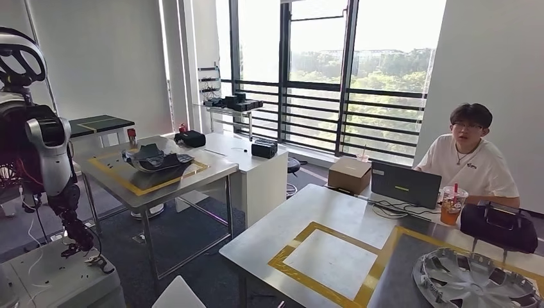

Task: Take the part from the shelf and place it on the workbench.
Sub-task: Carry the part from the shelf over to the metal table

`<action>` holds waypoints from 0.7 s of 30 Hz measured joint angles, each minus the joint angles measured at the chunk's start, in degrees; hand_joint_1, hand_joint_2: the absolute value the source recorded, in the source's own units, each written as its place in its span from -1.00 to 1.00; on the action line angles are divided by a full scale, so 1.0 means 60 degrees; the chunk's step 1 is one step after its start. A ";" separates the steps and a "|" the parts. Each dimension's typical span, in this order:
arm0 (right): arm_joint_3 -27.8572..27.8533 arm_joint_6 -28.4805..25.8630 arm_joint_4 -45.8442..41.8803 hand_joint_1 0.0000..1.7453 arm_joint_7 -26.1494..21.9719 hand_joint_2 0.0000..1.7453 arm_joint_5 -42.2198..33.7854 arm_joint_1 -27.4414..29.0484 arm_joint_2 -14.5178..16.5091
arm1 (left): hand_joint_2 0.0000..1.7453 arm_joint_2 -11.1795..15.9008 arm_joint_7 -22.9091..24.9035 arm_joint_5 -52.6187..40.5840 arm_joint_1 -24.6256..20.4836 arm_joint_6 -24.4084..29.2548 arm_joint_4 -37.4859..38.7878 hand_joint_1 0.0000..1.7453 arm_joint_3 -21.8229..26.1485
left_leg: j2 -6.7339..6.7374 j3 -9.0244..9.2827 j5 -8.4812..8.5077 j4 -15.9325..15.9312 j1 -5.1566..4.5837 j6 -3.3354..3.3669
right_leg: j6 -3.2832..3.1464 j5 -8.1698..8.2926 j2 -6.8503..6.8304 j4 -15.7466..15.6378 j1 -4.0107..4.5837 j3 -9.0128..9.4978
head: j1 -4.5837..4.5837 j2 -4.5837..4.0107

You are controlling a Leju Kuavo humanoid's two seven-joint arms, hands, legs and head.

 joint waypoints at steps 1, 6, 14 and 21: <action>0.0000 -0.0002 0.0044 -1.00 -0.0002 -1.00 -0.0006 -0.0006 -0.0005 | 1.00 -0.0012 0.0001 0.0006 -0.0012 -0.0009 0.0027 1.00 -0.0005 | 0.0015 0.0016 0.0046 -0.0045 0.0021 0.0064 | 0.0008 -0.0132 -0.0008 0.0227 -0.0005 -0.0117 | 0.0008 -0.0001; -0.0005 -0.0147 0.0371 -1.00 0.0015 -1.00 -0.0051 -0.0015 -0.0016 | 1.00 -0.0036 0.0000 0.0016 -0.0036 -0.0110 0.0325 1.00 -0.0050 | 0.0064 -0.0054 0.0130 -0.0079 -0.0024 0.0182 | -0.0002 -0.1153 -0.0026 0.2824 -0.0016 -0.1332 | 0.0060 0.0000; -0.0007 -0.0509 0.0918 -1.00 0.0044 -1.00 -0.0008 -0.0045 -0.0044 | 1.00 -0.0048 -0.0010 0.0012 -0.0221 0.0007 0.0597 1.00 -0.0217 | 0.0056 -0.0077 0.0085 -0.0035 -0.0080 -0.0072 | -0.0155 -0.0147 -0.0091 -0.0066 0.0076 0.0178 | 0.0071 0.0000; -0.0008 -0.0597 0.1170 -1.00 -0.0006 -1.00 -0.0005 -0.0053 -0.0055 | 1.00 -0.0037 -0.0026 0.0016 -0.0269 0.0029 0.0663 1.00 -0.0337 | 0.0028 -0.1681 -0.1082 0.2918 0.0010 -0.0330 | -0.0396 -0.0201 -0.0050 -0.0110 0.0013 0.0298 | 0.0045 -0.0004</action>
